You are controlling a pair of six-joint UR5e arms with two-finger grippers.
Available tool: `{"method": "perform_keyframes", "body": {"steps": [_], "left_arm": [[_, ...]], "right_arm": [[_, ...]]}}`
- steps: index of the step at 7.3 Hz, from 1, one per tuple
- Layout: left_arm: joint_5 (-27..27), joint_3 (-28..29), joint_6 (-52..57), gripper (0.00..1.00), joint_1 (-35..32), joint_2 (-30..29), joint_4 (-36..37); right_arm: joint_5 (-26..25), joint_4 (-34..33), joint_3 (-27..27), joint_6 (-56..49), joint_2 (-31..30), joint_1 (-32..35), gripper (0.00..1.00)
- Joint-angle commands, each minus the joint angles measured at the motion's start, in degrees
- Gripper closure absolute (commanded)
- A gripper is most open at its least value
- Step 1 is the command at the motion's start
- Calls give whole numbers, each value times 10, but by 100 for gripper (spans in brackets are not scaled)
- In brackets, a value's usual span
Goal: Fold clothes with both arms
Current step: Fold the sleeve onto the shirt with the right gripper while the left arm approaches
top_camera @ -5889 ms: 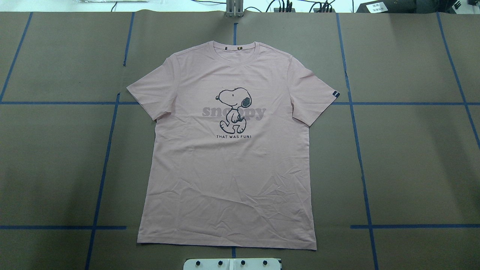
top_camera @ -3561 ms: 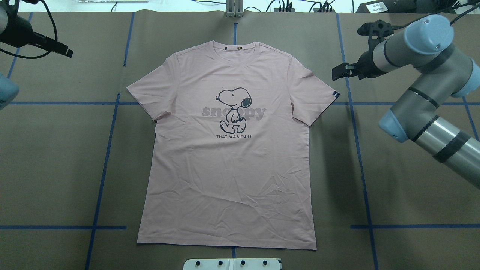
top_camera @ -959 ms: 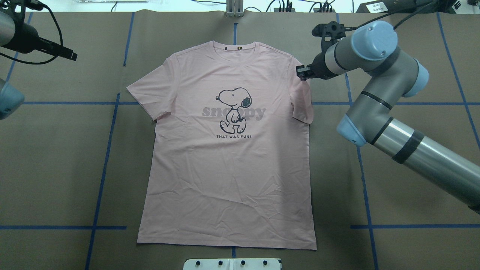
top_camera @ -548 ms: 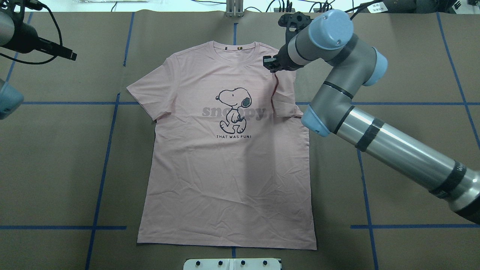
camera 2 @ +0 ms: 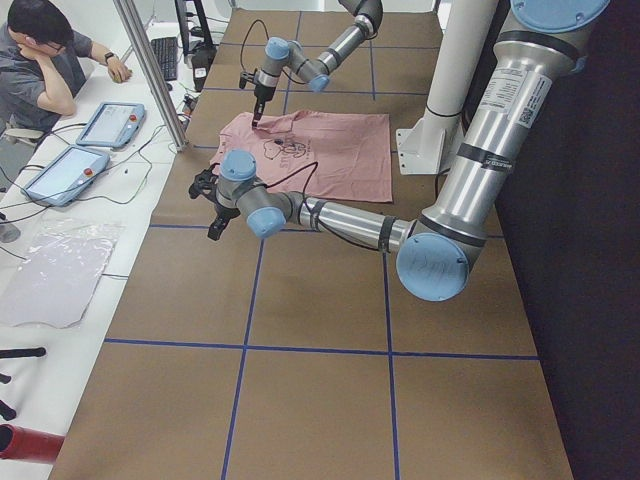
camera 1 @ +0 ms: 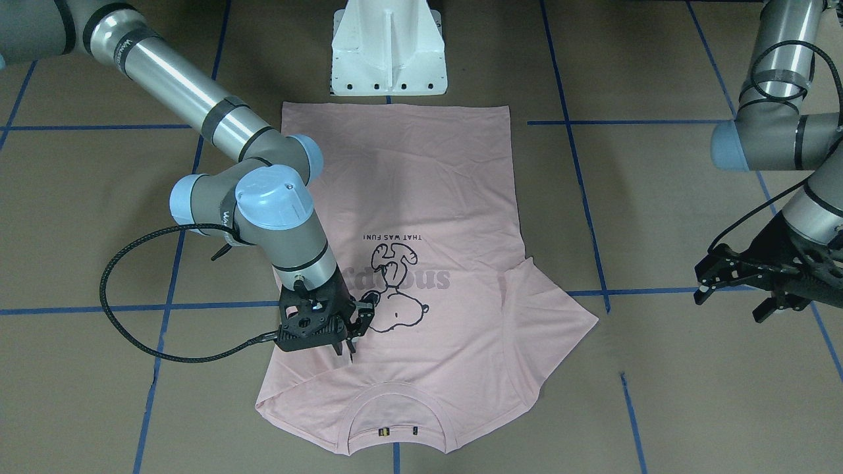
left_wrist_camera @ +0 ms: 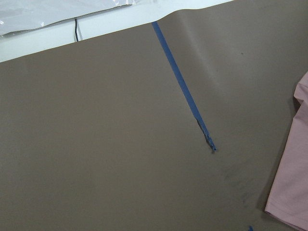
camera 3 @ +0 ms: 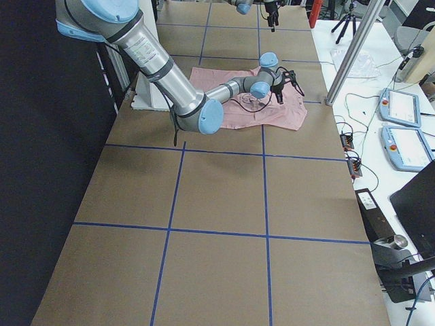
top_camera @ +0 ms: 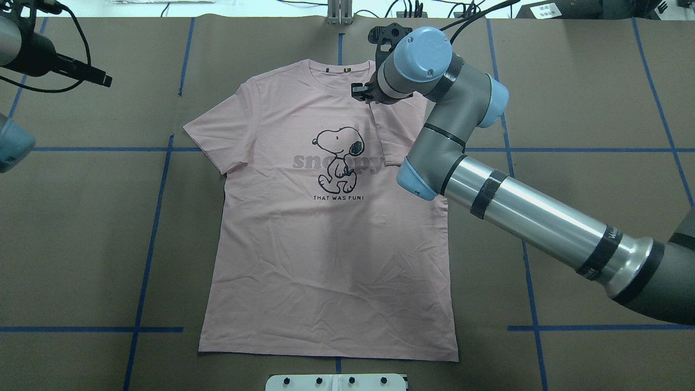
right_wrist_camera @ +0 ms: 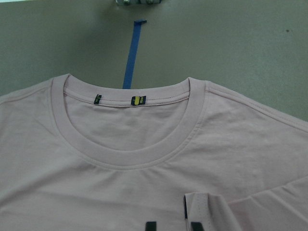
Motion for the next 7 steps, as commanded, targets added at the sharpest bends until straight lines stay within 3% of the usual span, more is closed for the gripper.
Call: {"method": "perform_keyframes", "body": {"steps": [1, 2, 3, 5, 7], "left_arm": [[37, -2, -83, 1, 33, -10, 1], [101, -7, -168, 1, 80, -12, -9], [157, -7, -255, 1, 130, -12, -26], [223, 0, -317, 2, 196, -26, -20], [249, 28, -317, 3, 215, -43, -20]], "right_arm": [[34, -16, 20, 32, -1, -3, 0], [104, -71, 55, 44, -11, -2, 0], [116, -141, 140, 44, -49, 0, 0], [121, -296, 295, 29, -125, 29, 0], [123, -334, 342, -40, -159, 47, 0]]}}
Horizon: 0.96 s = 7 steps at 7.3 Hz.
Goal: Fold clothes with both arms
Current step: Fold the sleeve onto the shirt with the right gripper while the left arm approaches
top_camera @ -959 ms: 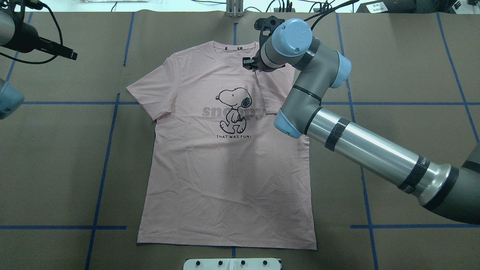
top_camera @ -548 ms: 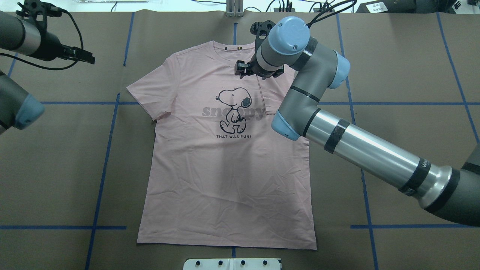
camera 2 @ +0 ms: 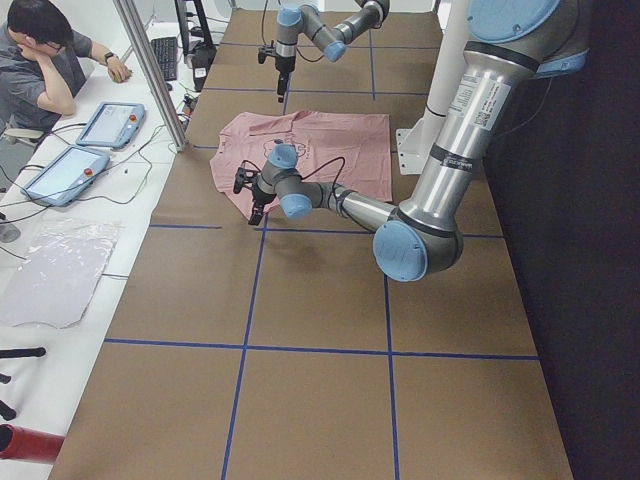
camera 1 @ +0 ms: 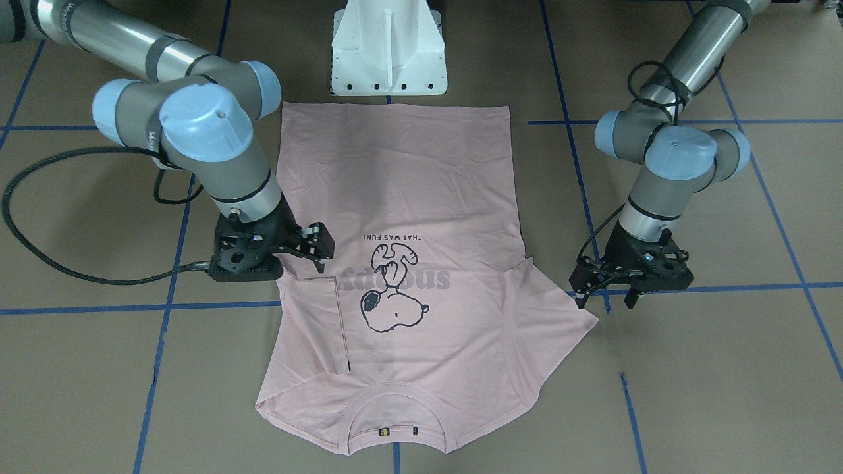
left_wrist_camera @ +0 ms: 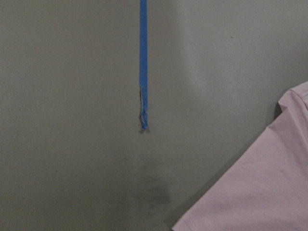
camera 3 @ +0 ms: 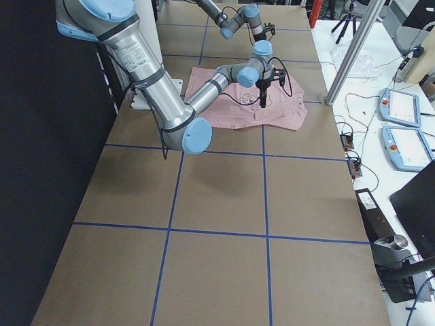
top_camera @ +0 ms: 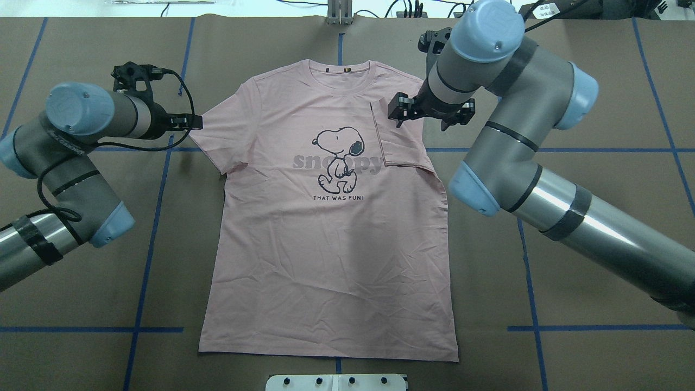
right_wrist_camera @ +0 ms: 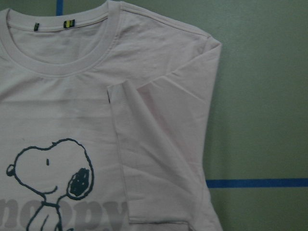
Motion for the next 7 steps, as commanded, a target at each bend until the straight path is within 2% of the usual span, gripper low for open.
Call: {"method": "perform_keyframes", "body": {"steps": [1, 3, 4, 7], "left_arm": [[15, 37, -3, 6, 12, -18, -3], [15, 47, -5, 11, 13, -20, -4], [15, 48, -2, 21, 13, -24, -6], [12, 44, 2, 77, 13, -24, -3]], "right_arm": [[2, -31, 33, -35, -22, 11, 0], [19, -29, 36, -35, -22, 17, 0], [20, -29, 37, -34, -23, 18, 0], [18, -28, 37, -35, -26, 18, 0]]}}
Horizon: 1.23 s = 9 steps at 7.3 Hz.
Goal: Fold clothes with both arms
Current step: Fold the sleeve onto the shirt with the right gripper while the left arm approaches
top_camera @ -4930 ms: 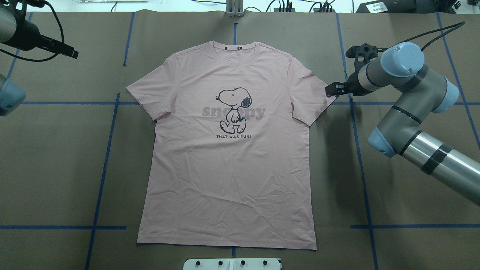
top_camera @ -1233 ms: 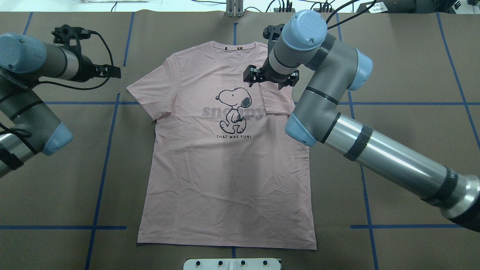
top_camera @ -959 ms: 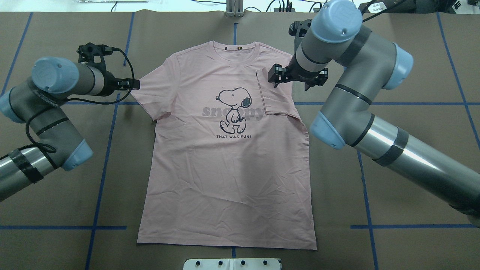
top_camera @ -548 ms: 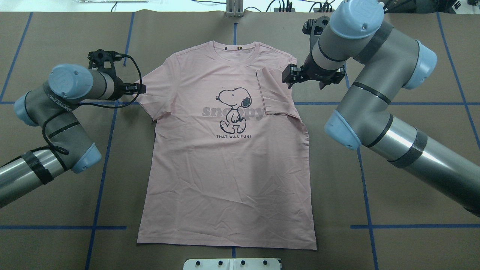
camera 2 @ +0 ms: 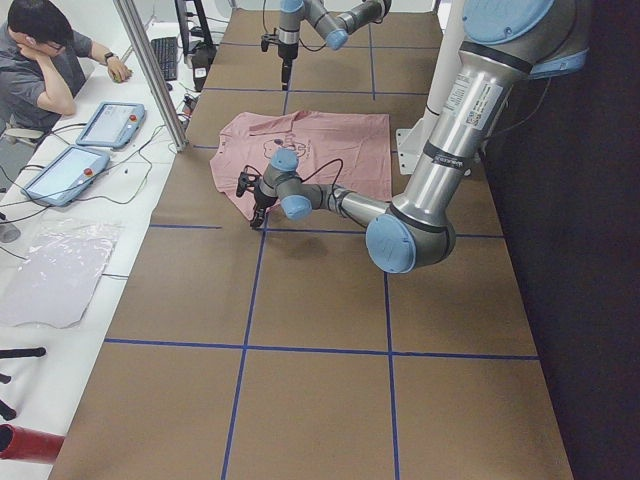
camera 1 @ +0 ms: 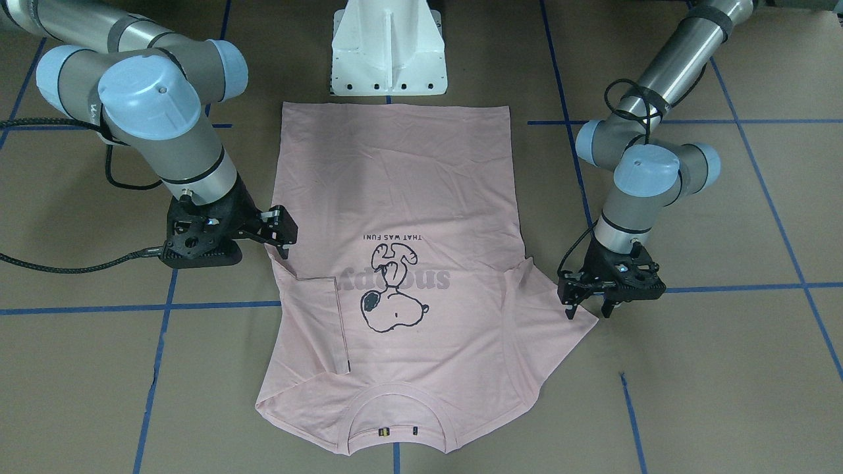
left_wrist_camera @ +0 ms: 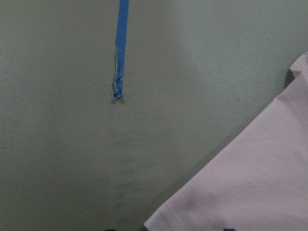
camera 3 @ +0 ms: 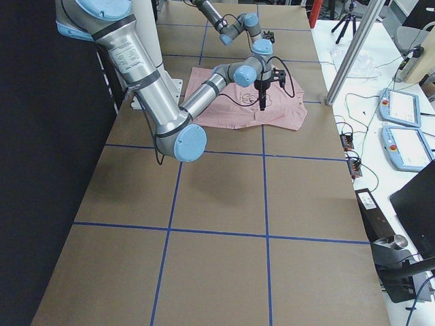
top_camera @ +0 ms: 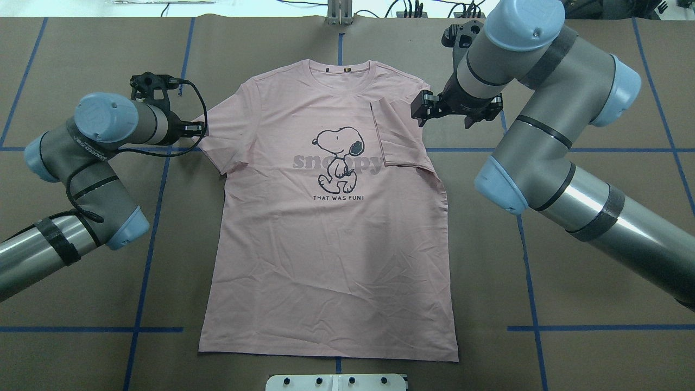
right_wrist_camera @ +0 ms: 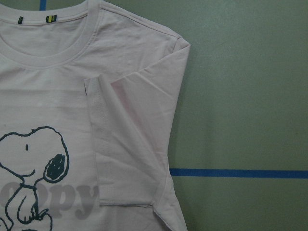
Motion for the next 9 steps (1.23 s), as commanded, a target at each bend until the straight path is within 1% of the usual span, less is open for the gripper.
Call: {"method": "perform_keyframes", "body": {"steps": [1, 2, 4, 5, 6, 7, 8, 9], "left_arm": [[-2, 0, 1, 94, 0, -1, 0], [-3, -5, 0, 100, 0, -3, 2], [-5, -25, -1, 100, 0, -6, 5], [-25, -43, -7, 100, -2, -5, 7], [-40, -102, -10, 100, -2, -7, 73], [-42, -134, -38, 100, 0, -44, 158], [-42, -114, -107, 100, 13, -99, 182], [-40, -46, -139, 100, 28, -164, 177]], "right_arm": [[0, 1, 0, -1, -5, 0, 0], [0, 3, -1, -1, -10, 0, 0], [-1, 6, -2, -2, -14, 0, 0], [-2, 6, -2, -2, -16, 0, 0], [-3, 7, -2, -2, -19, 0, 0], [-2, 7, 0, -2, -20, 0, 0], [-1, 7, 5, -2, -21, 0, 0], [-1, 7, 8, -1, -22, 1, 0]]}}
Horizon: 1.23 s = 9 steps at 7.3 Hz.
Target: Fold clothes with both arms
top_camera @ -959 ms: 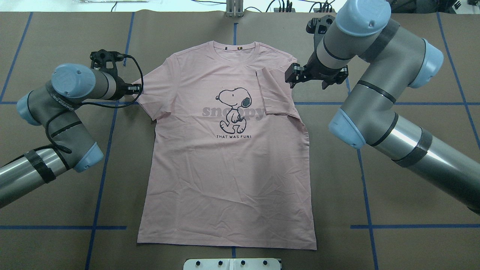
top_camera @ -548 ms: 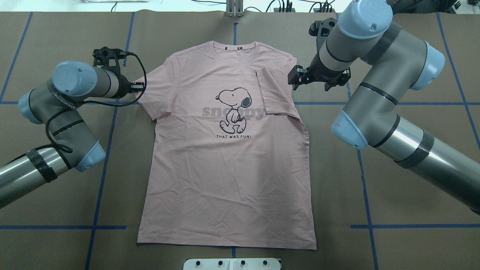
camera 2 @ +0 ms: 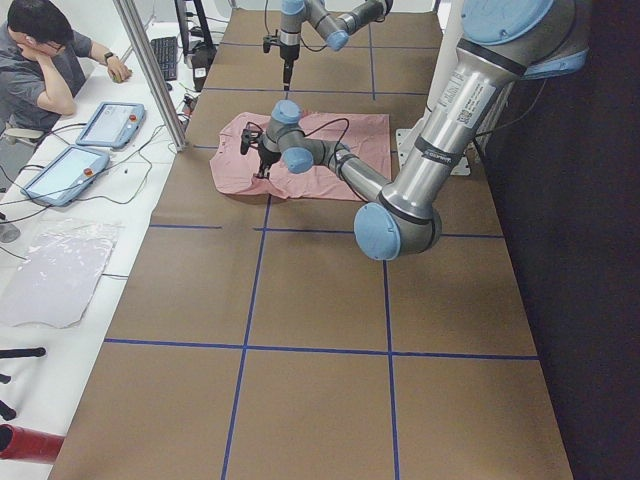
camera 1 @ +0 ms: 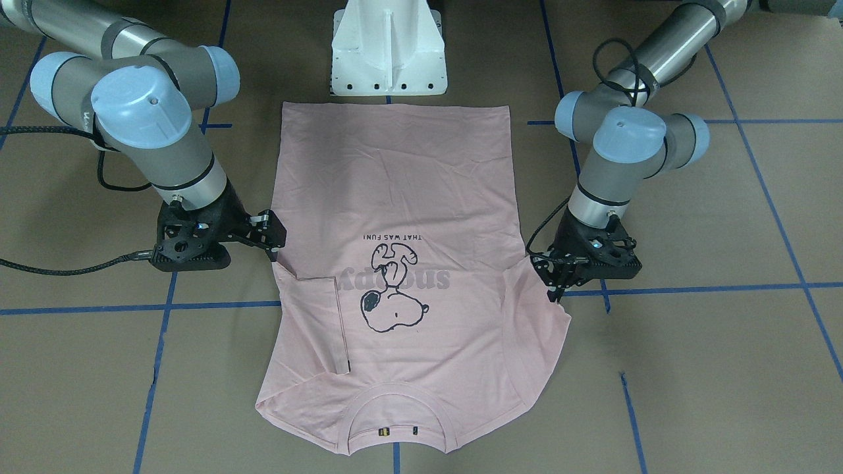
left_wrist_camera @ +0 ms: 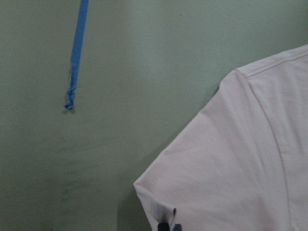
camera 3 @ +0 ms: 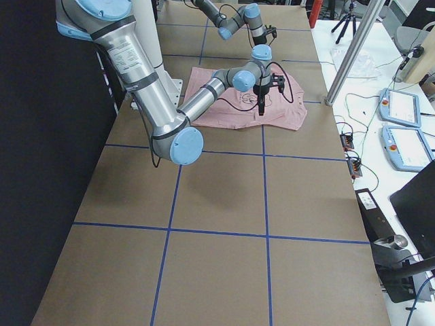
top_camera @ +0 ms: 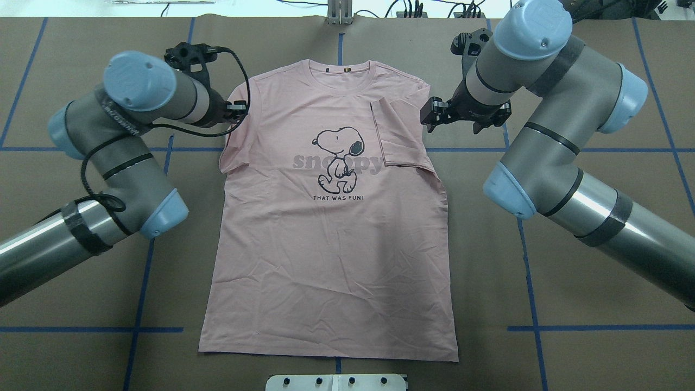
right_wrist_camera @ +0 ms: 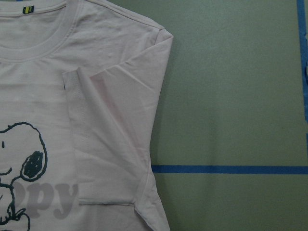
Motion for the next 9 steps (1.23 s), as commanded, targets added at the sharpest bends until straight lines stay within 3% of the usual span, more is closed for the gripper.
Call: {"method": "perform_keyframes", "body": {"steps": [1, 3, 4, 5, 8, 9], "left_arm": [[3, 127, -72, 100, 26, -118, 1], [6, 178, -75, 100, 30, -127, -49], [6, 181, -74, 70, 29, -124, -68], [6, 180, -73, 1, 33, -122, -95], [-11, 104, -77, 0, 34, -103, -94], [-35, 16, -76, 0, 34, -47, -48]], "right_arm": [[0, 1, 14, 1, -11, 0, 0], [-1, 0, 22, 6, -16, -4, 0], [-4, 1, 21, 8, -18, -11, 0], [-4, 1, 20, 7, -18, -12, 0], [-1, 1, 29, 17, -20, -17, 0], [-8, 2, 59, 59, -45, -45, 0]]}}
